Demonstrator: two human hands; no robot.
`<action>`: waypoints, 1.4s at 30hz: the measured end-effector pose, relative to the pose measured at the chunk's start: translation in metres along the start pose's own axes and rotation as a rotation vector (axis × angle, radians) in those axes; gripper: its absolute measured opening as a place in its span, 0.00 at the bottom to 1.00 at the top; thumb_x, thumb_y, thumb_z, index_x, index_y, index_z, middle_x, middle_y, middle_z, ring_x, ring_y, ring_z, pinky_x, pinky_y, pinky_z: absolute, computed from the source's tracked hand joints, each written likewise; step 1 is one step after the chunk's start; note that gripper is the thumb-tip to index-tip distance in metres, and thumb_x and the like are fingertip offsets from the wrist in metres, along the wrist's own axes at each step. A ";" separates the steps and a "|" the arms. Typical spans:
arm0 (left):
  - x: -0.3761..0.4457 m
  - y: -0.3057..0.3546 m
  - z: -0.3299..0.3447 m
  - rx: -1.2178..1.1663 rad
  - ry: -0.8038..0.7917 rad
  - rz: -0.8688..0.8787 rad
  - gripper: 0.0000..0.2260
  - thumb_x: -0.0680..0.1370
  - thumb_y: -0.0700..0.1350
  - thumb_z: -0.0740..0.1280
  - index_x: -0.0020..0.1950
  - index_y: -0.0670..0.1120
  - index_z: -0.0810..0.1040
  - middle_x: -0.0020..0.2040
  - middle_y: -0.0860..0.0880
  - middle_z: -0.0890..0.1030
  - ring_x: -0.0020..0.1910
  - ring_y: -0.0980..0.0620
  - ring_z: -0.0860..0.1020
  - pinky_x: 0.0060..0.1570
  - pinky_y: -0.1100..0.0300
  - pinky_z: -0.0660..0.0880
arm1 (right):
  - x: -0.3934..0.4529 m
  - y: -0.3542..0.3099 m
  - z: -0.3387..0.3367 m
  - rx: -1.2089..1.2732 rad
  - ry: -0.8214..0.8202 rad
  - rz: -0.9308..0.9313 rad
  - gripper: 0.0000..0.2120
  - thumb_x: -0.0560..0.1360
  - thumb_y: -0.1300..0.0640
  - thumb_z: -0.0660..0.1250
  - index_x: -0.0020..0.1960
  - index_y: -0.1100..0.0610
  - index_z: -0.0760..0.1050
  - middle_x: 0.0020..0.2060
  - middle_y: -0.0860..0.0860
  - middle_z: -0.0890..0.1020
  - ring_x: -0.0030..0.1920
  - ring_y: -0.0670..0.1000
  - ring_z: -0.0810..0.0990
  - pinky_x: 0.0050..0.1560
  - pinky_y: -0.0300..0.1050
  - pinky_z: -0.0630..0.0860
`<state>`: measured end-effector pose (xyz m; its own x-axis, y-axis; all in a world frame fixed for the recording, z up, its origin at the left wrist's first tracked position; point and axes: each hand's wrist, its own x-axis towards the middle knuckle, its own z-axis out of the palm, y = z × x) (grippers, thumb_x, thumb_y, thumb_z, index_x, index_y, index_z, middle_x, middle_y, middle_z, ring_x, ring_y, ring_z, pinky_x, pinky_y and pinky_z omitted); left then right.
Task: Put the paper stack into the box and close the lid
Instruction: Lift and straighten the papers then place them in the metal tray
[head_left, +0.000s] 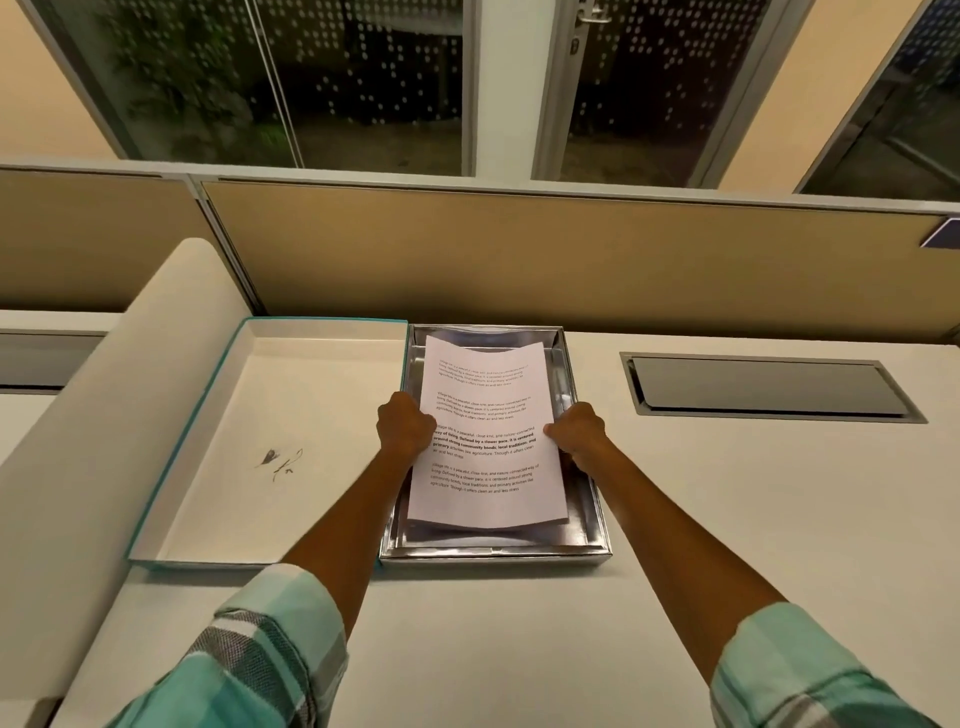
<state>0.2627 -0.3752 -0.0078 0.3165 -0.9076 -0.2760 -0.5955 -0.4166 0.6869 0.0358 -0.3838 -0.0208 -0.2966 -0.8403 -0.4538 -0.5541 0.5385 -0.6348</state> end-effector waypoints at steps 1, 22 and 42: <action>0.000 0.000 0.002 0.014 0.007 0.001 0.11 0.76 0.41 0.67 0.55 0.36 0.76 0.56 0.38 0.82 0.51 0.38 0.82 0.50 0.50 0.79 | 0.000 0.001 0.001 -0.014 0.009 -0.004 0.13 0.76 0.58 0.69 0.57 0.63 0.73 0.53 0.59 0.81 0.43 0.54 0.78 0.41 0.44 0.75; -0.032 0.007 0.011 -0.186 -0.077 -0.054 0.27 0.78 0.49 0.66 0.73 0.42 0.60 0.70 0.40 0.73 0.67 0.38 0.73 0.63 0.47 0.72 | -0.023 0.014 0.001 0.144 -0.116 -0.004 0.26 0.76 0.48 0.67 0.68 0.61 0.68 0.63 0.57 0.77 0.56 0.56 0.78 0.45 0.41 0.73; -0.057 -0.009 0.002 -0.461 -0.331 0.034 0.37 0.69 0.69 0.48 0.76 0.55 0.60 0.73 0.46 0.70 0.68 0.39 0.73 0.67 0.35 0.67 | -0.050 0.030 0.007 0.358 -0.257 -0.057 0.30 0.78 0.37 0.55 0.73 0.56 0.65 0.66 0.56 0.76 0.63 0.60 0.77 0.66 0.58 0.74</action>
<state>0.2482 -0.3199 0.0003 0.0104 -0.9191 -0.3938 -0.1935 -0.3882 0.9010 0.0391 -0.3253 -0.0216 -0.0451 -0.8508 -0.5236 -0.2466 0.5174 -0.8194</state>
